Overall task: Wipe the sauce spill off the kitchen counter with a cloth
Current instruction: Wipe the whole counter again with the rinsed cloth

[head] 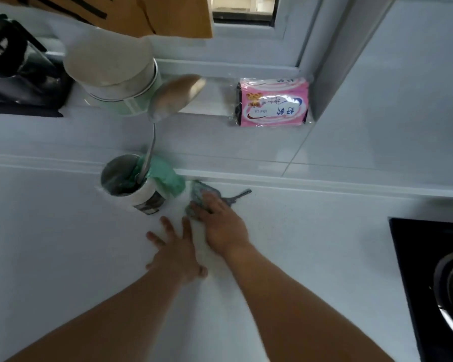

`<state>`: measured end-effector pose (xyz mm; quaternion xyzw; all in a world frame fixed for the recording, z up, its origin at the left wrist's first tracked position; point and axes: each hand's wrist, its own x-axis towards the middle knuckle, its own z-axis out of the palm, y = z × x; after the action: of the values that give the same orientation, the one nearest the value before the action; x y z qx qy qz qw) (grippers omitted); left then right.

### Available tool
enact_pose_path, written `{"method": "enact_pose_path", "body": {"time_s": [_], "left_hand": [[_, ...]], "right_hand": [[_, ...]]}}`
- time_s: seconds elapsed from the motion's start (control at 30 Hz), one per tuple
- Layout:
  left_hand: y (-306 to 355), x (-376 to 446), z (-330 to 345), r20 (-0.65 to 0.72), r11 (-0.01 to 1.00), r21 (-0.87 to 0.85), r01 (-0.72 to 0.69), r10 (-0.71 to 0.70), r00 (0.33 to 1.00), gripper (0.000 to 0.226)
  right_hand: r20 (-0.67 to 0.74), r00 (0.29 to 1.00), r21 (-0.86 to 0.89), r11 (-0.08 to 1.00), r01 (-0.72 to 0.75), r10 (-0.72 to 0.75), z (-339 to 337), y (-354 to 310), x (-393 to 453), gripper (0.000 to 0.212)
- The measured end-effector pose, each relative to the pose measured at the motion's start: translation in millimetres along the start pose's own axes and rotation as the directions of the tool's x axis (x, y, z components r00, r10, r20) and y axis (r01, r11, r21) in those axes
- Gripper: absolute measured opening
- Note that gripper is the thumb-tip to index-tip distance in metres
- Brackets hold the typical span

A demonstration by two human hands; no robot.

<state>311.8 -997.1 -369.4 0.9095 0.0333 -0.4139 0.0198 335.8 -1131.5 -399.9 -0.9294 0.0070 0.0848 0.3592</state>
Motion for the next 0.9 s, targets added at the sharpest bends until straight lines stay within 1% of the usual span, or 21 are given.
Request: {"method": "enact_pose_path", "body": {"time_s": [0.03,0.13,0.17,0.2,0.27,0.3,0.33,0.37,0.4,0.47,0.5,0.53,0.57,0.63,0.67,0.73,0.77,0.8,0.83,0.87,0.9], "left_hand": [[-0.9,0.0,0.1,0.001,1.0,-0.001,0.003,-0.003,1.0,0.14],[-0.9,1.1,1.4,-0.003,1.0,-0.008,-0.007,0.007,1.0,0.14],[-0.6,1.3,1.5,0.0,1.0,-0.019,-0.008,0.008,1.0,0.14],[0.0,1.4,1.8,0.002,1.0,-0.031,-0.007,0.007,1.0,0.14],[1.5,2.8,1.1,-0.004,0.999,-0.03,-0.009,0.009,1.0,0.141],[1.1,3.9,0.9,-0.008,1.0,-0.022,-0.004,0.004,1.0,0.141],[0.7,4.5,0.7,-0.008,1.0,-0.021,0.004,-0.004,1.0,0.141],[0.4,4.1,1.7,-0.005,1.0,-0.022,0.008,-0.008,1.0,0.142],[0.6,5.3,2.3,-0.014,1.0,-0.021,0.004,-0.004,1.0,0.142],[-1.0,7.3,4.3,-0.04,1.0,0.005,0.001,-0.001,0.999,0.143],[-1.1,9.6,4.1,-0.046,1.0,0.006,0.004,-0.004,0.999,0.144],[-2.8,9.5,6.3,-0.047,1.0,-0.003,0.005,-0.006,0.999,0.145],[-5.5,9.7,6.8,-0.059,1.0,-0.001,-0.007,0.007,0.998,0.145],[-8.9,12.6,4.9,-0.085,0.999,0.027,-0.029,0.031,0.996,0.145],[-12.7,11.1,7.8,-0.089,0.998,0.045,-0.035,0.039,0.995,0.146],[-13.8,11.3,5.7,-0.095,0.997,0.072,-0.038,0.044,0.995,0.148],[-12.9,9.8,4.2,-0.09,0.996,0.075,-0.038,0.045,0.995,0.148],[-13.1,7.5,3.0,-0.084,0.997,0.071,-0.039,0.045,0.995,0.145],[-13.5,5.8,-0.6,-0.085,0.998,0.05,-0.04,0.045,0.995,0.138],[-15.7,3.1,-3.9,-0.091,0.998,0.005,-0.056,0.056,0.994,0.127],[-19.9,-0.5,-6.0,-0.113,0.993,-0.069,-0.091,0.082,0.99,0.112]], "right_hand": [[-0.045,0.997,0.015,0.998,-0.068,0.068,-15.0,21.0,-5.0,0.047],[-0.112,0.975,-0.135,0.969,-0.205,0.191,-72.9,99.4,-42.0,0.054],[-0.152,0.958,-0.184,0.945,-0.271,0.245,-94.0,126.2,-55.1,0.059],[-0.208,0.913,-0.191,0.9,-0.391,0.352,-112.9,147.8,-68.0,0.062],[-0.312,0.786,-0.15,0.79,-0.595,0.533,-133.9,172.1,-79.8,0.061],[-0.343,0.745,-0.162,0.746,-0.647,0.572,-132.7,172.9,-76.9,0.061],[-0.341,0.736,-0.208,0.716,-0.666,0.585,-125.8,166.1,-70.7,0.061],[-0.294,0.769,-0.291,0.713,-0.638,0.568,-113.8,152.2,-66.3,0.061],[-0.233,0.822,-0.348,0.745,-0.57,0.52,-98.2,131.8,-63.1,0.061],[-0.127,0.956,-0.377,0.878,-0.294,0.266,-50.1,90.4,-72.6,0.059],[-0.066,0.991,-0.376,0.917,-0.135,0.119,-25.7,70.4,-84.2,0.059],[0.0,1.0,-0.366,0.931,0.004,-0.004,-3.0,50.9,-105.1,0.061],[0.031,0.996,-0.355,0.931,0.089,-0.083,16.2,34.8,-128.9,0.062],[0.05,0.99,-0.331,0.933,0.144,-0.136,36.3,30.7,-174.9,0.065],[0.09,0.98,-0.338,0.92,0.198,-0.178,36.4,36.1,-197.7,0.067],[0.251,0.91,-0.346,0.847,0.403,-0.331,9.4,57.9,-205.7,0.067],[0.285,0.849,-0.348,0.777,0.524,-0.445,-8.1,71.6,-196.4,0.063],[0.263,0.853,-0.308,0.799,0.517,-0.451,-28.1,81.7,-182.7,0.059],[0.138,0.904,-0.248,0.869,0.428,-0.406,-47.7,94.7,-160.6,0.056],[-0.022,0.985,-0.057,0.984,0.168,-0.169,-63.8,103.2,-138.6,0.059],[-0.076,0.994,0.032,0.997,-0.071,0.073,-75.5,105.0,-120.5,0.064]]}}
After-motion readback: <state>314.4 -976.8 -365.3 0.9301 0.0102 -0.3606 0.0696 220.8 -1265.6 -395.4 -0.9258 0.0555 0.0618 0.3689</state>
